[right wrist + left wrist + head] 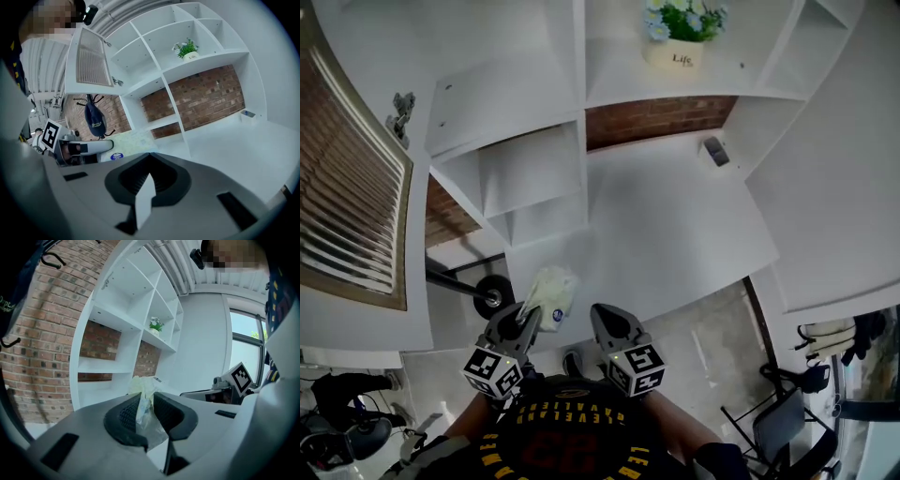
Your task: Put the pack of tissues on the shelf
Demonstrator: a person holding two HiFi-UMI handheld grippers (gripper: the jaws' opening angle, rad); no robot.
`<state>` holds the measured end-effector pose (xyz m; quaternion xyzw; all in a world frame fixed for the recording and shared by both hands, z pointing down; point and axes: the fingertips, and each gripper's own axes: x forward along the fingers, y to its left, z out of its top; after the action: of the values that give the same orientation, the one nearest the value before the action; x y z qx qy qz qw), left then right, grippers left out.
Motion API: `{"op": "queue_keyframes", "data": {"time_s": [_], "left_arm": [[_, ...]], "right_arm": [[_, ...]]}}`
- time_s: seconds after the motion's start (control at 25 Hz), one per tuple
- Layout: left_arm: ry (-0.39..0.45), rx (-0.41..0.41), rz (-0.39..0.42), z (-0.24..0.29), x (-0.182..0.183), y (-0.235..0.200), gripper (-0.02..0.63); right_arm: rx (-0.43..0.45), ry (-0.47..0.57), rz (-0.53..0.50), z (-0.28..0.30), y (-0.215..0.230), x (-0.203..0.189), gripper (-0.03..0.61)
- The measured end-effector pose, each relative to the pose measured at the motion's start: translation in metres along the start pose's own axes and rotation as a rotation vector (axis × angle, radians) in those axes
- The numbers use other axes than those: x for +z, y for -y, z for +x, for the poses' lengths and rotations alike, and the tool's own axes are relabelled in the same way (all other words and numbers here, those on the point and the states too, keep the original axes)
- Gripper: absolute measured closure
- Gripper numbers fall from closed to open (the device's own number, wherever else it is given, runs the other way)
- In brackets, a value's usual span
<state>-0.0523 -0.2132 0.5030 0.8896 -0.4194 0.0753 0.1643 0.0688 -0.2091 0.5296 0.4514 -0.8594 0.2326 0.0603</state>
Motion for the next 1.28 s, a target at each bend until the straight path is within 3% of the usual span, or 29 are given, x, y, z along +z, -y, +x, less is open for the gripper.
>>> {"op": "queue_keyframes", "data": {"time_s": [0.32,0.64,1.0,1.28], "left_arm": [[0.074,0.13,0.044,0.012,0.039,-0.023,0.554],[0.146,0.244,0.082,0.022,0.075,-0.057,0.554],[0.243,0.282,0.097,0.049,0.127,-0.082,0.554],[0.27,0.311,0.092,0.077,0.157,-0.115,0.554]], "right_arm": [[0.13,0.018,-0.063,0.039,0.003,0.047,0.581],[0.19,0.032,-0.102,0.071,0.002,0.085,0.581],[0.217,0.082,-0.152,0.106,0.008,0.14,0.581],[0.209,0.076,-0.166,0.14,0.019,0.179,0.581]]}}
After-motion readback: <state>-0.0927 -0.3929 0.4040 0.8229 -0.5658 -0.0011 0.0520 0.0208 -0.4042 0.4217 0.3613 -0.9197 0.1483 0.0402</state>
